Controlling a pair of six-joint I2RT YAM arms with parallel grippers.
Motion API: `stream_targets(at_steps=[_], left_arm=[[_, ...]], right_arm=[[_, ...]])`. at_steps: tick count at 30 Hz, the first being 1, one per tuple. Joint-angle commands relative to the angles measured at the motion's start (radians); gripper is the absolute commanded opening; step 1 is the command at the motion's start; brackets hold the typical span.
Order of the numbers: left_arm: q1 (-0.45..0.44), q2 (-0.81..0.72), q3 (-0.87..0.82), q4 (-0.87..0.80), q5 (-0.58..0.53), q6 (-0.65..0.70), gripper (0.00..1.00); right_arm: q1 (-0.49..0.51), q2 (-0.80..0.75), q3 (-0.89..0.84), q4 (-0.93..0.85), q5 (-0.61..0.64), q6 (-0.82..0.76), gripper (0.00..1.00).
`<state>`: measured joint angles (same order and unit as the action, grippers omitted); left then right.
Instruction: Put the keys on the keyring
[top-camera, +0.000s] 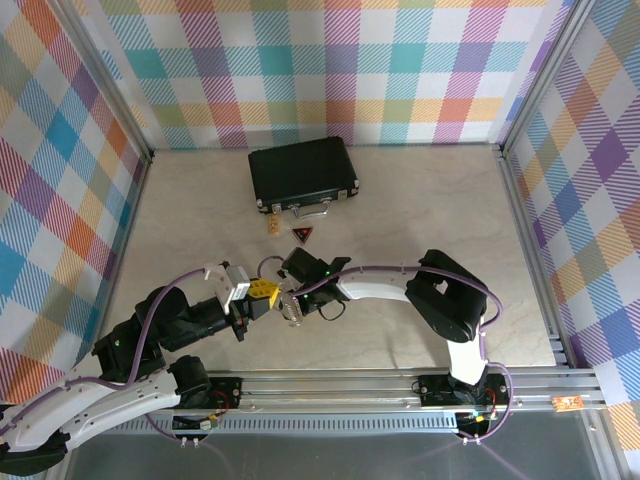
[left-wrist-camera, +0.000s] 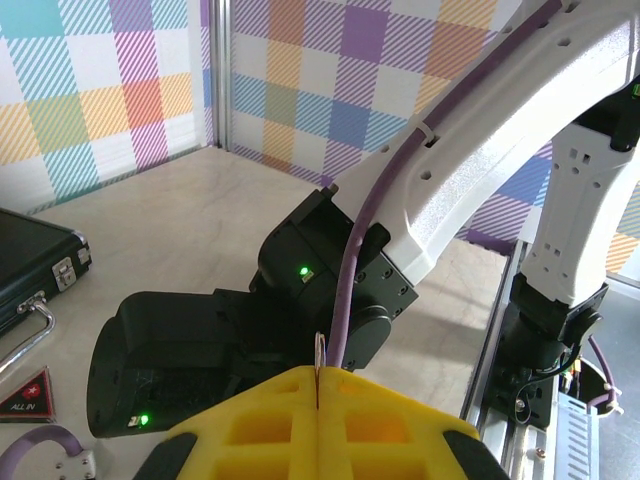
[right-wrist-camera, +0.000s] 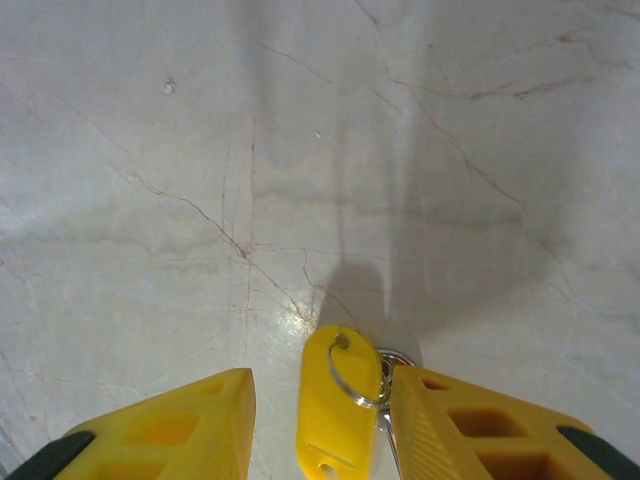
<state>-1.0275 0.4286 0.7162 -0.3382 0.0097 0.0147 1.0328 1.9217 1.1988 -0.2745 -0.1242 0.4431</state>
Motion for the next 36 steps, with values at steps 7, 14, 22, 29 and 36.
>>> stream_targets(at_steps=[7, 14, 22, 29, 36], left_arm=[[-0.008, -0.014, 0.000, 0.048, 0.026, -0.008, 0.00], [-0.008, -0.007, 0.000, 0.047, 0.024, -0.007, 0.00], [-0.008, 0.002, 0.003, 0.045, 0.029, -0.008, 0.00], [-0.008, -0.002, 0.003, 0.042, 0.033, -0.009, 0.00], [-0.008, 0.001, -0.001, 0.047, 0.034, -0.006, 0.00]], right_arm=[[-0.034, -0.010, -0.007, 0.006, -0.042, -0.078, 0.39], [-0.031, -0.026, -0.013, 0.017, -0.058, -0.195, 0.36], [-0.033, -0.029, 0.005, -0.023, -0.083, -0.348, 0.36], [-0.051, -0.019, 0.006, -0.031, -0.150, -0.455, 0.36], [-0.082, -0.020, -0.016, 0.011, -0.173, -0.491, 0.35]])
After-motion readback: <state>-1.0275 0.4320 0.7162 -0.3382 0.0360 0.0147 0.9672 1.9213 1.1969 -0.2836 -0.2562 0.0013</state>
